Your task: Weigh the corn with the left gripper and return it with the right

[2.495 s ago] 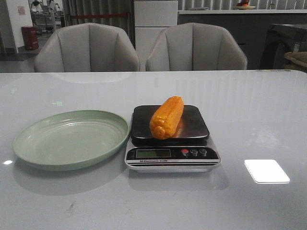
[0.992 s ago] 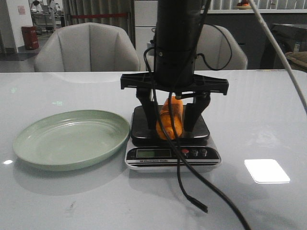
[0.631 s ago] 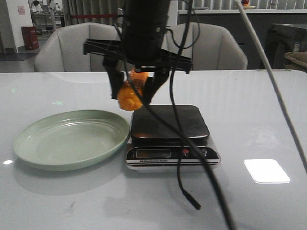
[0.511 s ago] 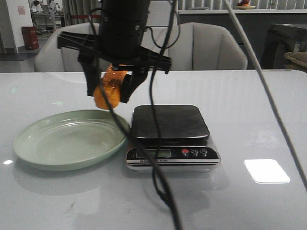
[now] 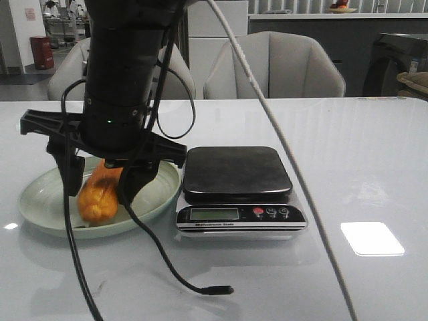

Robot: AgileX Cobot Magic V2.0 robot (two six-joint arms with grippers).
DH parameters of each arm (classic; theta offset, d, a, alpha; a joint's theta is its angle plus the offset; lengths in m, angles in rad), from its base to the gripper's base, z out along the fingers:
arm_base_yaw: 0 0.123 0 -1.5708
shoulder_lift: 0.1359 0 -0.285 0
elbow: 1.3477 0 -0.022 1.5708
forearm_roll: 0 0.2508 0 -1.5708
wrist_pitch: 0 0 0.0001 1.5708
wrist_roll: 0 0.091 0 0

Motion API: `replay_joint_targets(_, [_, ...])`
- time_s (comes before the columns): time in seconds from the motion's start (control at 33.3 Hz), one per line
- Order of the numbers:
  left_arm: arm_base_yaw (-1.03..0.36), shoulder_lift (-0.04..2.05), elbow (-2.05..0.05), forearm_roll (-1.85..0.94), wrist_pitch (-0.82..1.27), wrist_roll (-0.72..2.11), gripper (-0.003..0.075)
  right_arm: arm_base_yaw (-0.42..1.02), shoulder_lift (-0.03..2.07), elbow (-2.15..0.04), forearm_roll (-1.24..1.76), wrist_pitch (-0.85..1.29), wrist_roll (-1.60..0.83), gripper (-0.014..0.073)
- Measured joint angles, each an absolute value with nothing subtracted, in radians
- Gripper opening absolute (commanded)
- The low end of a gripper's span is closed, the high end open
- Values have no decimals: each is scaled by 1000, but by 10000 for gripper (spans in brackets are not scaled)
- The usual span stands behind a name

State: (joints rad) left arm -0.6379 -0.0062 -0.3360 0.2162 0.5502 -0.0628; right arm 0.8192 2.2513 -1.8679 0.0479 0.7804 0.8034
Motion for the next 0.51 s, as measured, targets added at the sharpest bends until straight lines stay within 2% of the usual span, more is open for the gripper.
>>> replay_joint_targets(0.24, [-638,-6,-336,216,550,-63,115,806,2256,-1921,55,820,803,587])
replay_joint_targets(0.51, [-638,-6,-336,216,550,-63,115,713,2224,-2102,59,1089,700,587])
